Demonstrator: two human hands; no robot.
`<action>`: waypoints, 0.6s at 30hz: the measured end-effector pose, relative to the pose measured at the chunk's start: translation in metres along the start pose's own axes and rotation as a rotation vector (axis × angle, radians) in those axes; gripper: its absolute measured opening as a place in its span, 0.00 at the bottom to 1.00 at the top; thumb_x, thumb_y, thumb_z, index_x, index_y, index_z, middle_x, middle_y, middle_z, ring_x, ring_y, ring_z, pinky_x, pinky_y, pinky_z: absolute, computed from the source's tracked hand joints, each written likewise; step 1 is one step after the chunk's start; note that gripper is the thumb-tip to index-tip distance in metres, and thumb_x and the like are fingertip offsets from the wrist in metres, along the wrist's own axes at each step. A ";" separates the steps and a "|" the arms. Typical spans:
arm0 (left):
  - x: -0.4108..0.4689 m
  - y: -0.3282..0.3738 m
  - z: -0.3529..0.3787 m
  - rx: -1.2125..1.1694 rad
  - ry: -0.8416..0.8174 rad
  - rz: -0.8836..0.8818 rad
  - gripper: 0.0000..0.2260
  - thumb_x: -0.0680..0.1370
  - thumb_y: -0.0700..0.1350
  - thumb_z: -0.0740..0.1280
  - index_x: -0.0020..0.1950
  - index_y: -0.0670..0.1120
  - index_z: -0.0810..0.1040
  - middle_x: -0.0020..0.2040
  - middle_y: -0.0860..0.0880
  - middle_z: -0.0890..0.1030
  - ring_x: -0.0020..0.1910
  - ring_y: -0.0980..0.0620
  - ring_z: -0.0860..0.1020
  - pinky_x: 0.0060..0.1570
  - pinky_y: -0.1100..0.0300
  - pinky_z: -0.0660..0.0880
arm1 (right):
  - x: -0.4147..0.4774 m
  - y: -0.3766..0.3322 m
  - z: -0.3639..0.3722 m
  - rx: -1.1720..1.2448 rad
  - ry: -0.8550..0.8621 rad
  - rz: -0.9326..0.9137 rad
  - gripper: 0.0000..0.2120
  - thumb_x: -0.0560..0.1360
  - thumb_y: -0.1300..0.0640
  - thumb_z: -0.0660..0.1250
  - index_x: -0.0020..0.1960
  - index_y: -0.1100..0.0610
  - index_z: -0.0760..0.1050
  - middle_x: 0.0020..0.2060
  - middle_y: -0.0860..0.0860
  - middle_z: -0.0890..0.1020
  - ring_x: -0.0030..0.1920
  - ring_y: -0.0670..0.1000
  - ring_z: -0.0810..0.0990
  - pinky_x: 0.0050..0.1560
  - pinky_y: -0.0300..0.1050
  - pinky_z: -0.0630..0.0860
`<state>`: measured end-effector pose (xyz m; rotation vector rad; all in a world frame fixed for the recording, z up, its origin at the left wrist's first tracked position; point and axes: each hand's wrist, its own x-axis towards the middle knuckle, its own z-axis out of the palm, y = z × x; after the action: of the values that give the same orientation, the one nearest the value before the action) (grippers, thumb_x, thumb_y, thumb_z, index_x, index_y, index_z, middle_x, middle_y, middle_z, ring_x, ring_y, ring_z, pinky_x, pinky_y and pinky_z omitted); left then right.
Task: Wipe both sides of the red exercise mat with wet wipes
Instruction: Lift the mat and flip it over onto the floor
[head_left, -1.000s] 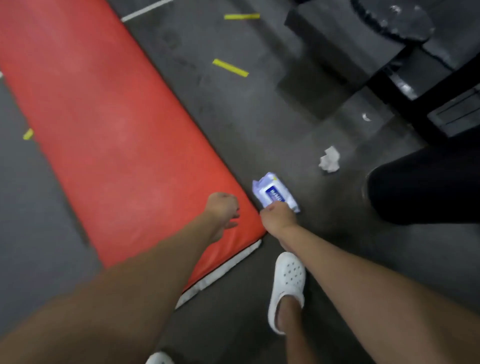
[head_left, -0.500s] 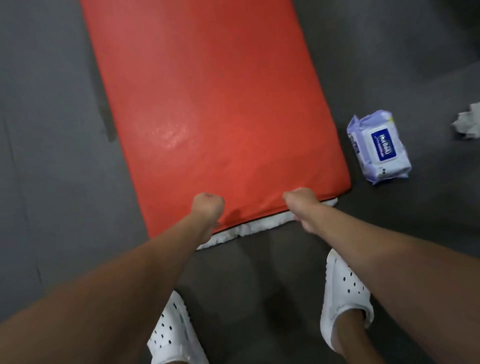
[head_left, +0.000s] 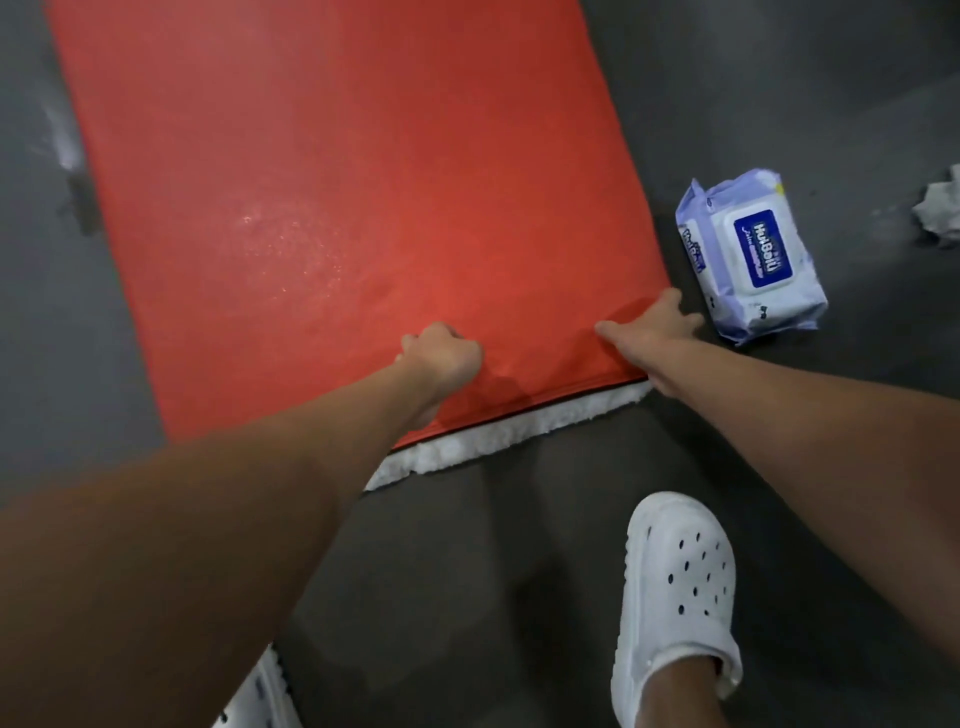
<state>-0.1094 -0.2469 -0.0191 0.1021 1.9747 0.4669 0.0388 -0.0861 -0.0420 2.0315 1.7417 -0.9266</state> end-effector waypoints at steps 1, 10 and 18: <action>0.000 0.002 0.004 -0.018 -0.005 -0.006 0.14 0.78 0.47 0.63 0.62 0.47 0.75 0.68 0.41 0.69 0.63 0.39 0.73 0.67 0.44 0.70 | 0.004 0.000 0.001 -0.007 0.008 -0.007 0.46 0.69 0.45 0.77 0.76 0.55 0.53 0.72 0.63 0.59 0.71 0.66 0.65 0.72 0.57 0.64; -0.025 0.015 0.018 -0.100 -0.237 -0.044 0.16 0.78 0.47 0.65 0.65 0.44 0.74 0.58 0.44 0.77 0.56 0.45 0.75 0.63 0.47 0.73 | 0.019 0.021 -0.033 0.367 -0.051 -0.038 0.45 0.64 0.41 0.80 0.72 0.60 0.67 0.68 0.59 0.75 0.65 0.59 0.75 0.68 0.57 0.71; -0.122 0.100 0.001 -0.400 -0.315 -0.018 0.27 0.73 0.68 0.66 0.59 0.47 0.78 0.57 0.47 0.80 0.59 0.47 0.77 0.64 0.45 0.72 | -0.119 -0.026 -0.092 0.350 0.043 -0.510 0.19 0.69 0.56 0.75 0.56 0.56 0.73 0.50 0.55 0.82 0.51 0.57 0.80 0.54 0.55 0.77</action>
<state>-0.0679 -0.1885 0.1217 -0.0904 1.5434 0.7749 0.0326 -0.1146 0.1078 1.8282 2.3152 -1.4341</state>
